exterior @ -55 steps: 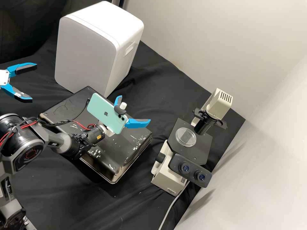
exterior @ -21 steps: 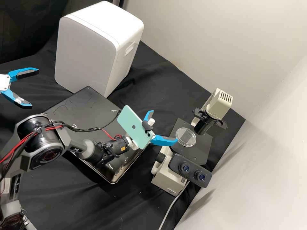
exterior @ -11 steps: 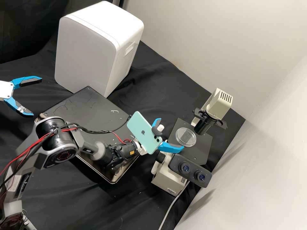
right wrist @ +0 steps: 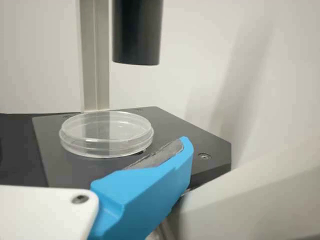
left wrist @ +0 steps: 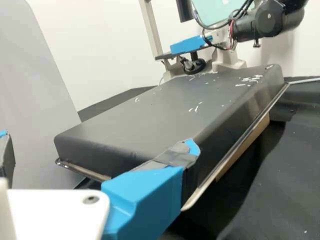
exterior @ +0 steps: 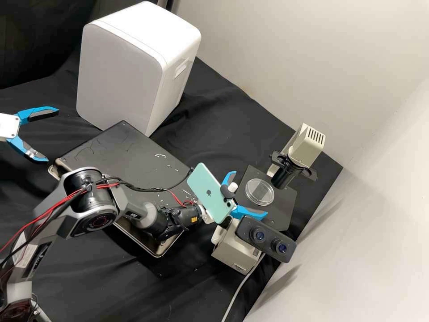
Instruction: Place the petri dish on the bench
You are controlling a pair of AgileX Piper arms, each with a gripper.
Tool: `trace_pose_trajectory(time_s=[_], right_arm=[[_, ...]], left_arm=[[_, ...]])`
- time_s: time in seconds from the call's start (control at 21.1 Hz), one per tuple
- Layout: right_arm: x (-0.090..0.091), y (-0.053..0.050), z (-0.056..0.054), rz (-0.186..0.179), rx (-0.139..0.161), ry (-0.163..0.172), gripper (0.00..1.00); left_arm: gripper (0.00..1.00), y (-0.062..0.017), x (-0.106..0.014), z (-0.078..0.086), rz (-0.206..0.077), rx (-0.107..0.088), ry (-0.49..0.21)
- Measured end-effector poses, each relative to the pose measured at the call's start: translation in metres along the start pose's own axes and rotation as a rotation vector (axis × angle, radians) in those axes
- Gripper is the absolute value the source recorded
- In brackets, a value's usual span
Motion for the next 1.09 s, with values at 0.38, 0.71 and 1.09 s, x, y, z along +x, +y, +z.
trace_pose_trajectory(time_s=[0.38,0.71,1.09], right_arm=[[0.017,0.005,-0.002,-0.014,0.003,-0.02,1.0],[0.032,0.008,-0.005,-0.02,0.002,-0.027,1.0],[0.06,0.001,-0.01,-0.036,-0.003,-0.019,1.0]], left_arm=[[1.0,-0.0037,0.002,0.0,-0.019,0.004,0.013],[1.0,-0.0019,0.004,0.001,-0.01,0.021,0.013],[1.0,-0.0096,0.01,0.004,-0.05,0.031,0.014]])
